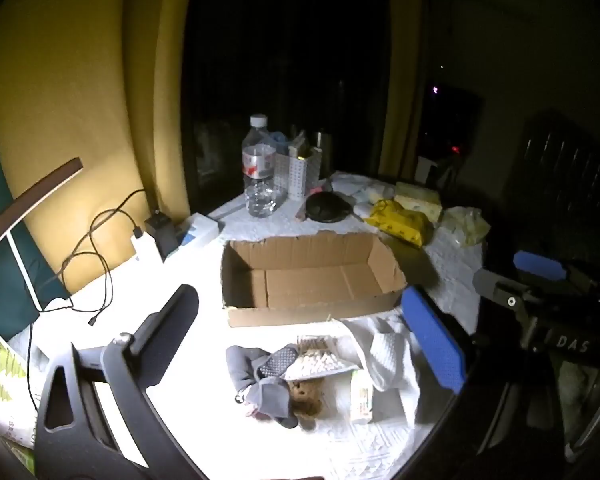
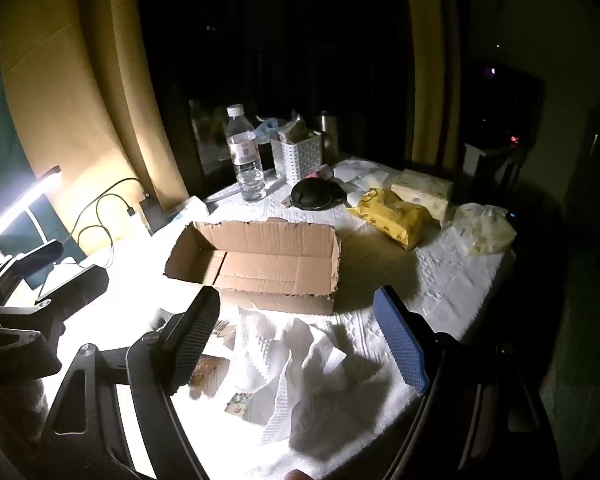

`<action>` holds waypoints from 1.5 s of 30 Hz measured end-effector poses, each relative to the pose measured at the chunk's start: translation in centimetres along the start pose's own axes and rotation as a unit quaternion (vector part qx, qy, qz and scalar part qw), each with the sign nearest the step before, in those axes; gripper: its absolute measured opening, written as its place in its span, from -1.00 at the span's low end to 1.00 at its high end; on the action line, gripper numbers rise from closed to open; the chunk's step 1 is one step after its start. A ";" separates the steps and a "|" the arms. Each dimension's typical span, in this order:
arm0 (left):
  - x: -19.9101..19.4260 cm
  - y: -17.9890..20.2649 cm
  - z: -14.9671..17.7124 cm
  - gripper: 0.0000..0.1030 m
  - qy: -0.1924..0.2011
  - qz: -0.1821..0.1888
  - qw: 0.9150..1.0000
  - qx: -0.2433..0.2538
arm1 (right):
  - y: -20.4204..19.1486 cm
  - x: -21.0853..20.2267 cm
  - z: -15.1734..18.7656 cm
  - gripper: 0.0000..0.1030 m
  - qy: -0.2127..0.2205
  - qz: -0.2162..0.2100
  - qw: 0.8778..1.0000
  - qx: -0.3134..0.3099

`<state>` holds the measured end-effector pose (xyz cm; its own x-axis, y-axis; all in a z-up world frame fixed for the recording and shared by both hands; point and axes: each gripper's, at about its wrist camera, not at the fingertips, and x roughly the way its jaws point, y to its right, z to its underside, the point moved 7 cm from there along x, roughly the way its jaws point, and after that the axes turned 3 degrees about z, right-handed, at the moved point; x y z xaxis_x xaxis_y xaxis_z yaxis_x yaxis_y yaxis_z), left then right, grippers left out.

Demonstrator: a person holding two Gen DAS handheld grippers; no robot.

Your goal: Organize soft objects

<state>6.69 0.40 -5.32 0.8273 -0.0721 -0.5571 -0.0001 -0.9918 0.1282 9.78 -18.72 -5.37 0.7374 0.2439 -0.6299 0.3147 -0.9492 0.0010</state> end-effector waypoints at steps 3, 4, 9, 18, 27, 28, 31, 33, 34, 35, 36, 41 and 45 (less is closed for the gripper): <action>0.0 -0.1 -0.1 0.99 -0.002 0.000 1.000 -0.002 | 0.0 -0.1 0.0 0.59 -0.002 0.001 1.000 0.001; 0.1 -0.1 -0.1 0.99 -0.002 0.000 1.000 -0.002 | 0.2 0.4 0.3 0.59 -0.003 -0.001 1.000 0.002; 0.1 -0.1 0.0 0.99 -0.001 0.001 1.000 -0.001 | 0.0 0.6 0.5 0.59 -0.004 -0.001 1.000 0.003; 0.2 -0.1 0.1 0.99 -0.002 0.000 1.000 0.000 | 0.1 0.7 0.5 0.60 -0.007 -0.001 1.000 0.003; 0.4 0.0 0.4 0.99 -0.004 0.000 1.000 0.002 | 0.1 0.8 0.6 0.59 -0.008 -0.002 1.000 0.003; 0.4 0.0 0.4 0.99 -0.004 0.001 1.000 0.002 | 0.1 0.8 0.6 0.59 -0.008 -0.002 1.000 0.003; 0.4 0.0 0.4 0.99 -0.004 0.000 1.000 0.003 | 0.1 0.8 0.6 0.59 -0.009 -0.002 1.000 0.003; 0.5 0.0 0.4 0.99 -0.005 0.001 1.000 0.003 | 0.0 0.9 0.6 0.59 -0.009 -0.002 1.000 0.004; 0.5 0.0 0.5 0.99 -0.005 0.001 1.000 0.004 | 0.0 0.9 0.6 0.59 -0.010 -0.002 1.000 0.003; 0.5 0.0 0.5 0.99 -0.005 0.002 1.000 0.004 | 0.0 0.9 0.6 0.59 -0.010 -0.002 1.000 0.003; 0.5 -0.1 0.5 0.99 -0.005 0.001 1.000 0.004 | 0.0 0.9 0.6 0.59 -0.010 -0.002 1.000 0.003; 0.5 0.0 0.5 0.99 -0.005 0.001 1.000 0.003 | 0.0 0.9 0.6 0.59 -0.010 -0.002 1.000 0.004; 0.6 0.0 0.5 0.99 -0.005 0.001 1.000 0.004 | 0.1 0.9 0.6 0.59 -0.011 -0.002 1.000 0.004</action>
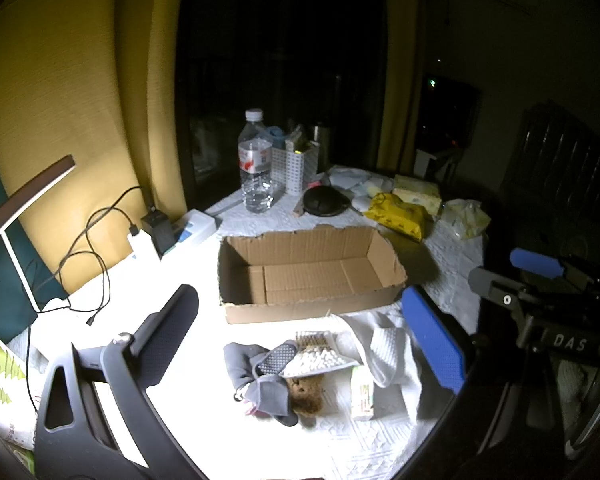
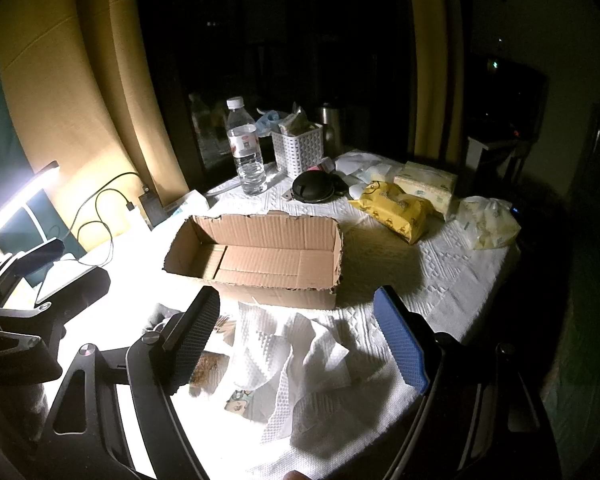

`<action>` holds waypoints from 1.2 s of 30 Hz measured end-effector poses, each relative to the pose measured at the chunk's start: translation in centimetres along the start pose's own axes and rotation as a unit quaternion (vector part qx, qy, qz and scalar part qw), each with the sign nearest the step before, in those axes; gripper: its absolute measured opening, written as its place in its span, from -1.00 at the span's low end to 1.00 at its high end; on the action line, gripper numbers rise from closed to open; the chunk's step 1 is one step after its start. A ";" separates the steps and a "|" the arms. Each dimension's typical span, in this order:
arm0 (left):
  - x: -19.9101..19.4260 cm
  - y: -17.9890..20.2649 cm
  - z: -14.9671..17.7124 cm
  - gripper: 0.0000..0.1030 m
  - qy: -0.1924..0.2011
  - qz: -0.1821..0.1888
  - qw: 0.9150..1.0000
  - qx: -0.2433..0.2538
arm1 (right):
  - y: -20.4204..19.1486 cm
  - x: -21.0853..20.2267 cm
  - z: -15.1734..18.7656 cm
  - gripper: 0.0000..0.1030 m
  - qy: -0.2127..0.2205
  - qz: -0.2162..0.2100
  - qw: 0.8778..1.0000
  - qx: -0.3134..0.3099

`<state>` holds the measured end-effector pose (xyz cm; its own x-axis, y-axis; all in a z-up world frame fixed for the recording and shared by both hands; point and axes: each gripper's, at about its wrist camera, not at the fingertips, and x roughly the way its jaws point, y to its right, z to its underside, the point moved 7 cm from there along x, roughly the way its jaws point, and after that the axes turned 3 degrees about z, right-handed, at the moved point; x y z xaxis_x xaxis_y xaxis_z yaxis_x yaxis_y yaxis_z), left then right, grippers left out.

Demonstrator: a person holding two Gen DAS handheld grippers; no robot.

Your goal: Organize soft objects

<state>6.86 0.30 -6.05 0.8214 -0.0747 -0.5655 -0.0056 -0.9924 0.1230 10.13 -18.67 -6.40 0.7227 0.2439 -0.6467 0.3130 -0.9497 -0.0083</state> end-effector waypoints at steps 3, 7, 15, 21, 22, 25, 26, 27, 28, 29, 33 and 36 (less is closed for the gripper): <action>0.0 0.0 0.0 0.99 0.000 0.000 1.000 0.000 | 0.0 0.0 0.0 0.59 0.000 0.000 1.000 0.000; 0.0 0.0 -0.1 0.99 -0.001 0.000 1.000 0.000 | 0.0 0.0 0.0 0.59 -0.001 0.000 1.000 0.000; 0.0 0.0 -0.1 0.99 -0.001 -0.001 1.000 0.000 | 0.0 -0.1 -0.1 0.59 -0.001 0.000 1.000 0.000; 0.1 0.1 0.0 0.99 -0.001 -0.001 1.000 0.000 | 0.0 -0.1 -0.1 0.59 -0.002 0.000 1.000 0.000; 0.1 0.1 0.1 0.99 -0.001 -0.001 1.000 0.000 | 0.0 -0.1 -0.1 0.59 -0.002 0.000 1.000 0.001; 0.1 0.1 0.0 0.99 -0.002 -0.001 1.000 0.000 | 0.1 -0.1 -0.2 0.59 -0.002 0.000 1.000 0.000; 0.2 0.1 0.1 0.99 -0.002 -0.001 1.000 0.000 | 0.0 0.1 -0.1 0.59 -0.002 0.000 1.000 0.000; 0.2 0.1 0.1 0.99 -0.003 -0.001 1.000 0.001 | 0.1 0.0 -0.2 0.59 -0.002 0.000 1.000 0.000; 0.3 0.2 0.4 0.99 -0.003 0.000 1.000 0.001 | 0.1 0.1 -0.1 0.59 -0.003 0.000 1.000 0.001; 0.4 0.2 0.6 0.99 -0.004 0.000 1.000 0.002 | 0.1 0.1 -0.1 0.59 -0.003 0.000 1.000 0.001; 0.9 0.4 1.2 0.99 -0.010 -0.002 1.000 0.004 | 0.0 0.7 0.4 0.59 -0.007 -0.001 1.000 0.002; 1.7 0.3 1.0 0.98 -0.018 -0.003 1.000 0.005 | 0.0 1.2 1.0 0.59 -0.012 -0.004 1.000 0.003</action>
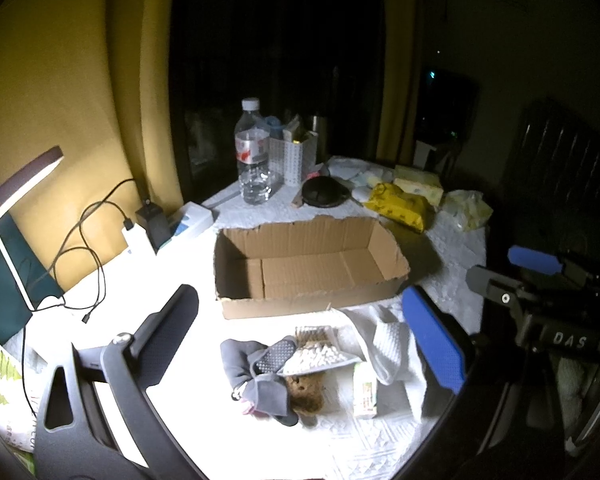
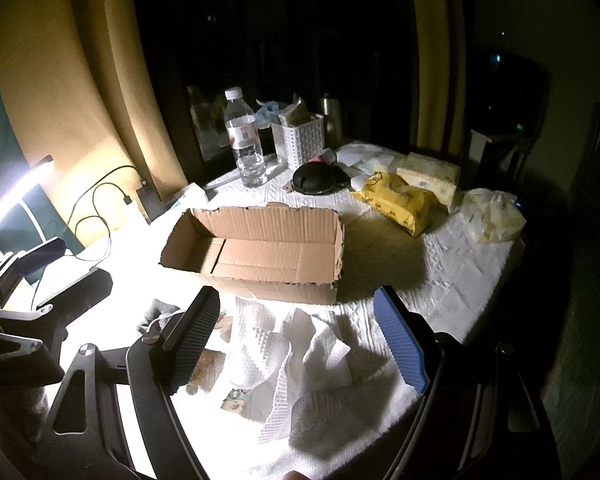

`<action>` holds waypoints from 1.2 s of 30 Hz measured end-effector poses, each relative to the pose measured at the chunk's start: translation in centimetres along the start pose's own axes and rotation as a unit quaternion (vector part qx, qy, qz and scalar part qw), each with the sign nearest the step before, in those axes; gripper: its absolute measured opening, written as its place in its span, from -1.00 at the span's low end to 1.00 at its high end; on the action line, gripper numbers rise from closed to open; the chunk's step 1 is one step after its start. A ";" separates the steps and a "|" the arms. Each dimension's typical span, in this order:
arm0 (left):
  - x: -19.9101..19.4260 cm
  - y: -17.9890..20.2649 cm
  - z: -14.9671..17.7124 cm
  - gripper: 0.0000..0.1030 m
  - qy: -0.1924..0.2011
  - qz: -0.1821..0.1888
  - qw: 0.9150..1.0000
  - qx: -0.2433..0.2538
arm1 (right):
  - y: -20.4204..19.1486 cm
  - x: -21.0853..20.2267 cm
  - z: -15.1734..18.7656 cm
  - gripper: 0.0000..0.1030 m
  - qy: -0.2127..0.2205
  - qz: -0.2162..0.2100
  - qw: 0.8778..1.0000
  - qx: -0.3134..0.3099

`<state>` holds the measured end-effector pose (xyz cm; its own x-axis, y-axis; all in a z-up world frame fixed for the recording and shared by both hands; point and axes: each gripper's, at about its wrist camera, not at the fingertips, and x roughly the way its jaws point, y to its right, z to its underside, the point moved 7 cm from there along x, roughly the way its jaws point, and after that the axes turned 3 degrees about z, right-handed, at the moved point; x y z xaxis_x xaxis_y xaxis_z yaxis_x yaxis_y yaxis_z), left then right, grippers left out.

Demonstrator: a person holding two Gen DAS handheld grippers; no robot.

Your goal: Organize soft objects

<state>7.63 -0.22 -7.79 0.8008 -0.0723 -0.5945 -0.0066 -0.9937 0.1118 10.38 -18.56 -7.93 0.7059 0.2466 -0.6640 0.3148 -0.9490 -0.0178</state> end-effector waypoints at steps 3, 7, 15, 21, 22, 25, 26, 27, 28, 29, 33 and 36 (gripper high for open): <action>0.7 -0.2 0.3 0.97 -0.007 -0.003 1.000 0.001 | 0.3 1.0 0.9 0.59 -0.009 -0.005 1.000 0.000; 1.7 -0.3 0.8 0.97 -0.017 -0.006 1.000 0.003 | 1.3 2.3 1.7 0.59 -0.024 -0.013 1.000 0.003; 4.7 -2.3 4.3 0.97 -0.072 -0.020 0.997 -0.008 | 2.2 5.4 4.5 0.59 -0.066 -0.028 0.997 0.005; 6.4 -3.5 7.3 0.97 -0.108 -0.034 0.993 -0.014 | 1.6 7.2 6.6 0.54 -0.097 -0.058 0.994 0.001; 6.6 -3.6 7.7 0.97 -0.113 -0.036 0.993 -0.014 | 1.5 7.6 6.7 0.53 -0.100 -0.060 0.993 -0.001; 7.1 -3.4 8.6 0.97 -0.122 -0.036 0.992 -0.014 | 1.4 8.2 7.5 0.35 -0.108 -0.068 0.992 -0.005; 7.2 -3.3 8.7 0.97 -0.124 -0.036 0.992 -0.012 | 1.5 8.3 7.7 0.29 -0.111 -0.069 0.991 -0.005; 7.4 -3.2 8.8 0.97 -0.125 -0.038 0.991 -0.010 | 1.6 8.6 7.9 0.25 -0.113 -0.072 0.991 -0.003; 7.5 -3.2 8.9 0.97 -0.126 -0.039 0.991 -0.009 | 1.6 8.7 8.2 0.24 -0.116 -0.079 0.990 0.000; 7.5 -3.3 8.9 0.97 -0.127 -0.040 0.991 -0.009 | 1.5 8.8 8.3 0.20 -0.115 -0.083 0.990 0.000; 7.7 -4.1 9.7 0.97 -0.135 -0.045 0.990 -0.018 | 0.1 8.8 8.9 0.05 -0.117 -0.108 0.987 -0.019; 8.0 -5.0 10.3 0.81 -0.144 -0.049 0.988 -0.027 | -0.9 9.3 9.0 -0.05 -0.118 -0.115 0.986 -0.027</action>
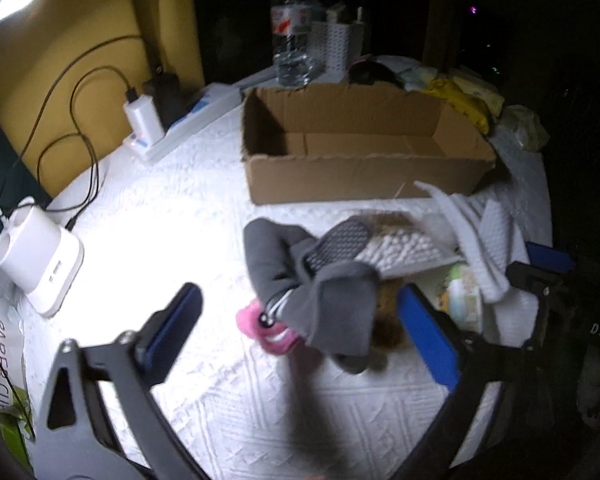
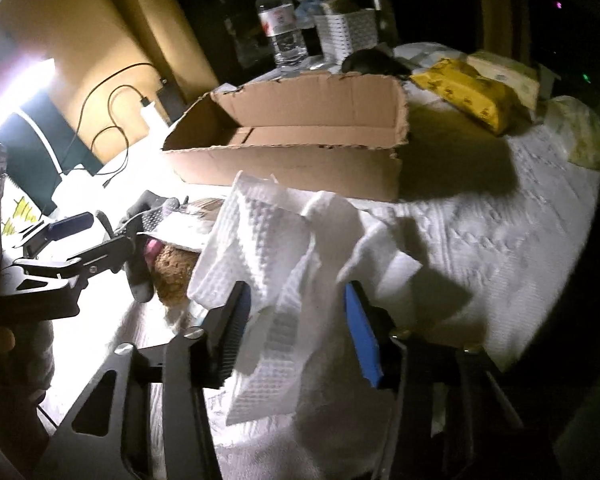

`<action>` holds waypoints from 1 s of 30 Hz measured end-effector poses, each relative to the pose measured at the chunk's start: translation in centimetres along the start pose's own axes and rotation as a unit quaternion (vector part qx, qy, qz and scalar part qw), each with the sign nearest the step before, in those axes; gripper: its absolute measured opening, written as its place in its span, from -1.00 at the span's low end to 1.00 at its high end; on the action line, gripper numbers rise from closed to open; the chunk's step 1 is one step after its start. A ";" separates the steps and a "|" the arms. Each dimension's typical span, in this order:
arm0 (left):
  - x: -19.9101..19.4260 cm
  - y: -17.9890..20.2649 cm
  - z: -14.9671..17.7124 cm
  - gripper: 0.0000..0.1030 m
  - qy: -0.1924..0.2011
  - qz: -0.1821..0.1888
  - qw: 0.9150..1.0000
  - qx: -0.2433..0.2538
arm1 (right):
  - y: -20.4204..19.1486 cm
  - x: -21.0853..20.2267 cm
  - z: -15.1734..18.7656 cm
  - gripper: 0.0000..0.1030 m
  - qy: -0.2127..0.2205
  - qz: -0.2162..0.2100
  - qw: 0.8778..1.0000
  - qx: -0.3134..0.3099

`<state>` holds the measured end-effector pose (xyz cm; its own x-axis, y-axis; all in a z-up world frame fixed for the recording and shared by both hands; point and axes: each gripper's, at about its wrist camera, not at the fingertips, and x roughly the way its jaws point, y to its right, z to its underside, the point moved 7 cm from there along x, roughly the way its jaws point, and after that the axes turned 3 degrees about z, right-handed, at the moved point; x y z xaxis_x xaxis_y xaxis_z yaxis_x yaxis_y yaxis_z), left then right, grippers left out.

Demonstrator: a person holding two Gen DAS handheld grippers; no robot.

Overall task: Organize soft objects
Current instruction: 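Grasp the grey sock with the left gripper while the right gripper reaches toward the white paper towel, then lift the grey sock with the left gripper while the right gripper grasps and lifts the white paper towel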

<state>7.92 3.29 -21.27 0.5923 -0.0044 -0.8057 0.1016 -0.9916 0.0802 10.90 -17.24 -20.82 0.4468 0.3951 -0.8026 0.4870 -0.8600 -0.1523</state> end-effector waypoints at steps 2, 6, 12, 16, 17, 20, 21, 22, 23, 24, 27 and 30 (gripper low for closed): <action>0.1 -0.4 0.1 0.80 0.000 0.001 1.000 -0.006 | -0.3 -0.1 -0.3 -0.05 0.008 -0.010 1.000 0.000; 1.0 -1.1 0.2 0.53 -0.010 0.011 1.000 -0.011 | -0.3 -0.1 -0.9 -0.06 0.018 -0.017 1.000 0.004; 1.7 -1.1 0.1 0.07 -0.011 0.032 0.999 -0.010 | 0.3 0.5 -0.8 -0.27 0.013 -0.001 1.000 0.004; 1.8 -1.2 -0.3 -0.02 -0.002 0.039 0.999 -0.007 | 1.1 -0.1 -0.5 -0.29 0.017 0.007 1.000 0.008; 1.8 -1.2 -0.5 -0.06 0.001 0.044 0.999 -0.007 | 1.3 -0.4 -0.5 -0.29 0.018 0.008 1.000 0.009; 1.7 -1.4 -1.0 -0.14 0.009 0.056 0.998 -0.007 | 2.3 -0.6 -0.2 -0.30 0.020 0.019 1.000 0.014; 1.5 -1.4 -1.2 -0.15 0.014 0.059 0.998 -0.007 | 2.8 -0.6 -0.2 -0.30 0.019 0.023 0.999 0.018; 1.1 -1.4 -1.4 -0.16 0.020 0.062 0.998 -0.007 | 3.2 -0.7 -0.1 -0.30 0.019 0.027 0.999 0.022; 0.6 -1.4 -1.6 -0.18 0.028 0.065 0.997 -0.006 | 3.5 -0.7 0.0 -0.30 0.018 0.029 0.999 0.026; 0.2 -1.4 -1.8 -0.19 0.036 0.068 0.997 -0.003 | 3.8 -0.8 0.2 -0.30 0.019 0.029 0.999 0.030; -0.9 -1.6 -2.6 -0.41 0.050 0.072 0.996 -0.003 | 3.8 -1.2 0.1 -0.28 0.025 0.010 0.999 0.036; -1.6 -1.7 -3.1 -0.45 0.060 0.073 0.996 -0.003 | 2.8 -1.2 -0.1 0.02 0.025 -0.003 0.999 0.027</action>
<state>9.28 5.35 -18.28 0.6927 -0.1324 -0.7090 0.0126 -0.9806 0.1955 11.78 -20.06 -20.22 0.4821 0.4151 -0.7715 0.4493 -0.8731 -0.1891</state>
